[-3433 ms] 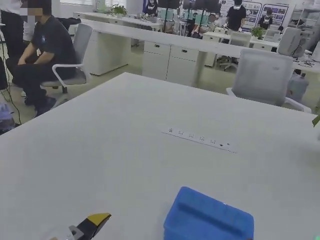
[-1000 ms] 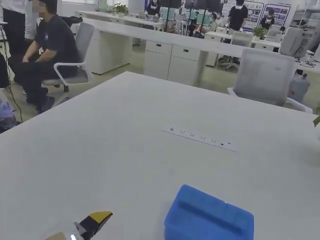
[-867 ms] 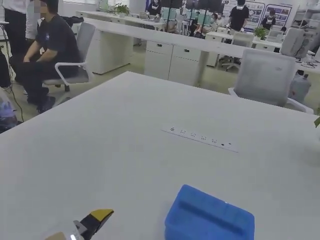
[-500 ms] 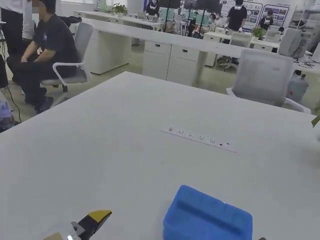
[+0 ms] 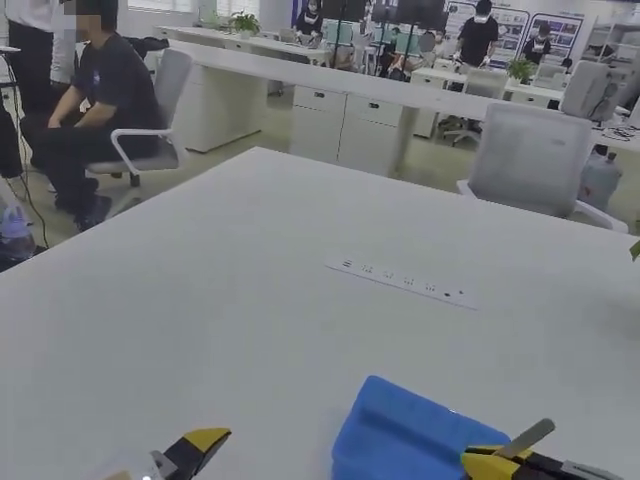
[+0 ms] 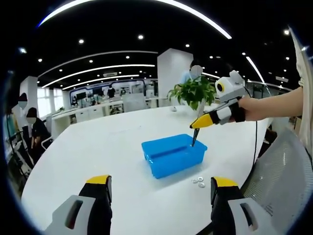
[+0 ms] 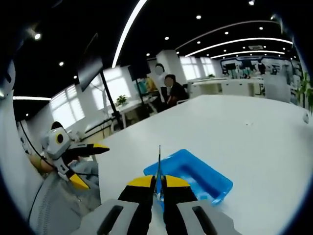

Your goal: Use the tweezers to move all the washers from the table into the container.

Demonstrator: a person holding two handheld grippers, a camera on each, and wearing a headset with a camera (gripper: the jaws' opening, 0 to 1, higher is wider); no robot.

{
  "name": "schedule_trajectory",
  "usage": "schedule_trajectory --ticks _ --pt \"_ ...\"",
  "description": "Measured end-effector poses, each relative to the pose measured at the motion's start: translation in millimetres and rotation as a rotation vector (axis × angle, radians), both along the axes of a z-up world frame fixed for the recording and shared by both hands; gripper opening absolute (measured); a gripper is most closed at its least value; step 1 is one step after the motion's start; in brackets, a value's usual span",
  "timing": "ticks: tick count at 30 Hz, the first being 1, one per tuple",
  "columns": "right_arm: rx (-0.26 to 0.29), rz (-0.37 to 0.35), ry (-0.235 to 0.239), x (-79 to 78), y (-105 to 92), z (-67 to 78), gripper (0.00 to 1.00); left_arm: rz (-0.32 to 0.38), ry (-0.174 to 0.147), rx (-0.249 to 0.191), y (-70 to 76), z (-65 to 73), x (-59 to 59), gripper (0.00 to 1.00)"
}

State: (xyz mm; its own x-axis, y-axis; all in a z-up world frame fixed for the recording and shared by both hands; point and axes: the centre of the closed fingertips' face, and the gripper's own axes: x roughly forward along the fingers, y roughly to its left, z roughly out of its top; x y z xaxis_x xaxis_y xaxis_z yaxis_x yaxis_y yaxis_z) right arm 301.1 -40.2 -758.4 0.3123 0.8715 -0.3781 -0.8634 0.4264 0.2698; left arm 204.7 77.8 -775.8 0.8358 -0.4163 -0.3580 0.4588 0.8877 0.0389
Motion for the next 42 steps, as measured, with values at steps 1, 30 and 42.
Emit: schedule_trajectory --ticks 1,30,42 --pt "-0.002 0.000 0.000 2.4 0.6 0.4 0.03 0.001 0.001 -0.001 0.2 -0.1 0.0 0.84" --pt "-0.256 -0.011 -0.002 48.0 4.9 -64.6 0.03 -0.029 -0.046 -0.081 -7.7 13.1 0.7 0.88" --pt "-0.275 -0.002 -0.015 45.6 6.8 -69.9 0.03 -0.028 -0.065 -0.127 -8.7 19.0 1.0 0.89"
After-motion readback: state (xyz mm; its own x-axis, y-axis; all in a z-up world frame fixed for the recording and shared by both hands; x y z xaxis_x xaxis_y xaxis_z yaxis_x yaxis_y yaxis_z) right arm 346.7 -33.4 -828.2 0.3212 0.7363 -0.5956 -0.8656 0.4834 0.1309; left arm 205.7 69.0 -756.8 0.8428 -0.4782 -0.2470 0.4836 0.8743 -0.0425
